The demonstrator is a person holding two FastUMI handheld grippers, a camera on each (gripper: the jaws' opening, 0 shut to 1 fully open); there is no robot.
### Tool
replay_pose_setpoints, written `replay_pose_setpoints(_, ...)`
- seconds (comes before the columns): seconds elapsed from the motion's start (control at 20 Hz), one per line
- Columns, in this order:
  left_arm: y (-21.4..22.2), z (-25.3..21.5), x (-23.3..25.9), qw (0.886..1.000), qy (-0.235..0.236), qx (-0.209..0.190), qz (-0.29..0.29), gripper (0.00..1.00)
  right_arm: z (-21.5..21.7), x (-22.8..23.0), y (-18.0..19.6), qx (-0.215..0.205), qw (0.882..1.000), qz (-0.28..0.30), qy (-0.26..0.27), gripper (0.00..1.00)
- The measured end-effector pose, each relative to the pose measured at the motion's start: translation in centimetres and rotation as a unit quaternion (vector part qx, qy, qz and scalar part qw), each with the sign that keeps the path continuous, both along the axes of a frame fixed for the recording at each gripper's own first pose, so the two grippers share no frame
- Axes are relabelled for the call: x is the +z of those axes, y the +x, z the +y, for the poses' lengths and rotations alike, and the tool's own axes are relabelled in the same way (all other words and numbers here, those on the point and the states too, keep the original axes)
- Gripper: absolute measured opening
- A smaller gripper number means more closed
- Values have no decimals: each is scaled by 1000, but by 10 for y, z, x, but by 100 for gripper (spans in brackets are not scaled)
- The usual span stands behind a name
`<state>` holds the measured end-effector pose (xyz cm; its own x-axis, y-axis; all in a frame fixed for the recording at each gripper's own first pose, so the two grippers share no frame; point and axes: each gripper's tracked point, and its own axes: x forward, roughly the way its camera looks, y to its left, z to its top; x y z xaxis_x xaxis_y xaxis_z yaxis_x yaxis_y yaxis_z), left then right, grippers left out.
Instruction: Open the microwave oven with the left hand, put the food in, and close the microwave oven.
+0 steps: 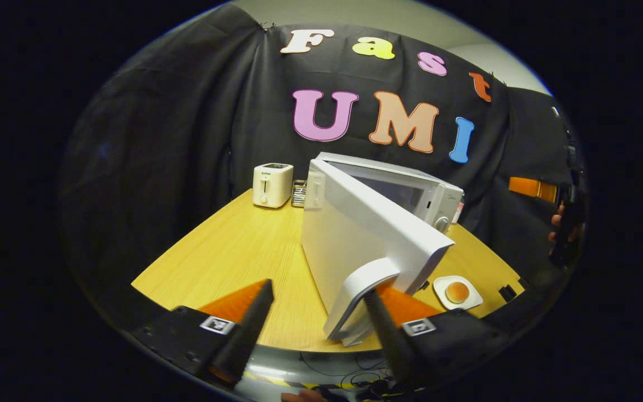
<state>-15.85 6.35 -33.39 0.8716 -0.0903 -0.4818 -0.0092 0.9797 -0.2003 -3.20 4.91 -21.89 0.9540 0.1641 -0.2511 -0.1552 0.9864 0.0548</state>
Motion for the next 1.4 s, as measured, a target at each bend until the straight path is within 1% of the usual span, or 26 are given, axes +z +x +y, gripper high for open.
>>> replay_pose_setpoints(0.05, -6, -3, 3, 1000, 15, 1, -13, 100, 0, -4, 1, -1, 1000, 3, -2, 97)
replay_pose_setpoints(0.15, -13, 4, 20, 997, 66, -15, -25, 100, 2, -19, 2, 0, 1000, 15, -8, 97)
replay_pose_setpoints(0.2, -14, 9, 46, 995, 77, -14, -61, 100, 2, -31, 1, 1, 1000, 23, -11, 97)
replay_pose_setpoints(0.3, -10, 23, 95, 990, 89, -3, -107, 99, 7, -60, -2, 6, 999, 51, -18, 97)
replay_pose_setpoints(0.35, -6, 29, 115, 988, 89, 4, -125, 99, 10, -77, -4, 9, 997, 67, -20, 97)
replay_pose_setpoints(0.5, 3, 53, 180, 978, 80, 48, -186, 99, 12, -134, -15, 10, 992, 123, -35, 97)
replay_pose_setpoints(0.6, 7, 66, 209, 972, 78, 68, -211, 99, 12, -168, -25, 11, 987, 153, -51, 97)
replay_pose_setpoints(0.65, 8, 68, 220, 970, 76, 72, -221, 99, 12, -185, -30, 14, 983, 171, -57, 98)
replay_pose_setpoints(0.75, 10, 68, 242, 964, 67, 81, -243, 93, 8, -218, -38, 11, 977, 203, -67, 98)
replay_pose_setpoints(0.8, 11, 69, 245, 963, 65, 84, -249, 95, 7, -229, -41, 8, 974, 217, -67, 97)
replay_pose_setpoints(0.9, 7, 68, 244, 962, 66, 84, -251, 95, 7, -248, -45, 4, 969, 241, -61, 98)
replay_pose_setpoints(0.95, 6, 65, 243, 963, 64, 82, -251, 93, 7, -255, -47, 2, 967, 250, -57, 98)
replay_pose_setpoints(1.0, 8, 62, 243, 963, 60, 81, -250, 93, 6, -263, -49, -1, 965, 258, -56, 98)
replay_pose_setpoints(1.05, 8, 59, 242, 964, 54, 80, -247, 93, 6, -269, -50, -4, 963, 264, -58, 98)
replay_pose_setpoints(1.1, 9, 57, 242, 965, 49, 81, -246, 95, 5, -274, -52, -6, 962, 268, -60, 98)
replay_pose_setpoints(1.15, 10, 56, 242, 965, 46, 81, -247, 93, 4, -277, -53, -8, 960, 272, -63, 98)
replay_pose_setpoints(1.25, 6, 56, 242, 965, 42, 82, -247, 93, 7, -281, -54, -7, 959, 278, -59, 98)
replay_pose_setpoints(1.3, 9, 54, 240, 965, 40, 82, -246, 95, 6, -284, -56, -5, 958, 282, -58, 98)
replay_pose_setpoints(1.35, 10, 53, 238, 965, 37, 83, -245, 95, 7, -288, -57, -6, 957, 285, -57, 98)
replay_pose_setpoints(1.4, 10, 53, 237, 965, 32, 84, -245, 93, 6, -294, -57, -6, 955, 289, -58, 98)
